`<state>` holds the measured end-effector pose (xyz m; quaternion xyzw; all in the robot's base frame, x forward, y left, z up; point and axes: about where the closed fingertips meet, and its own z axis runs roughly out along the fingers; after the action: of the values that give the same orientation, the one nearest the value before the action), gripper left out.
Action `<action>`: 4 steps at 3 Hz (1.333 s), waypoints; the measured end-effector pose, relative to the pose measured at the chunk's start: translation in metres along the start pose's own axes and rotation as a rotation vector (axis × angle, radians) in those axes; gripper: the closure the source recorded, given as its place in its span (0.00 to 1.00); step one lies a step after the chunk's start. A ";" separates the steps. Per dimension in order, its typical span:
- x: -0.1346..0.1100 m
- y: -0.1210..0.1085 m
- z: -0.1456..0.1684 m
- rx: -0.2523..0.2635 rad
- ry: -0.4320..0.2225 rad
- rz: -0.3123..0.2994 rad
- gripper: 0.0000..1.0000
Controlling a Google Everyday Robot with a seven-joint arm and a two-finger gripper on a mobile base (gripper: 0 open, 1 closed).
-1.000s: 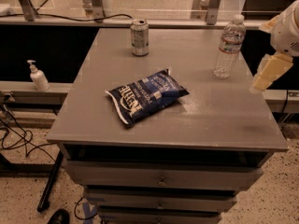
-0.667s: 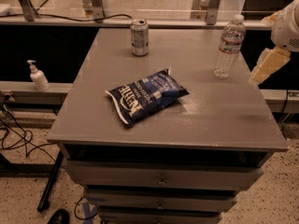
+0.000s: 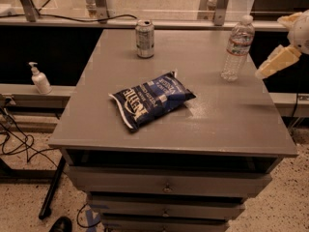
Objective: Knock water bottle over
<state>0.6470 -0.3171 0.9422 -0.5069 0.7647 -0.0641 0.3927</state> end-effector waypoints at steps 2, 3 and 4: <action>-0.009 0.010 0.048 -0.069 -0.227 0.278 0.00; -0.020 0.018 0.072 -0.122 -0.295 0.389 0.17; -0.033 0.019 0.087 -0.165 -0.334 0.440 0.40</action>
Offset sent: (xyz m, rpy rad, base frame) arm 0.0380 0.0423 -0.0502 0.5764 0.0699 -0.0799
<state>0.6972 -0.2548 0.8907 -0.3627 0.7837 0.1694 0.4749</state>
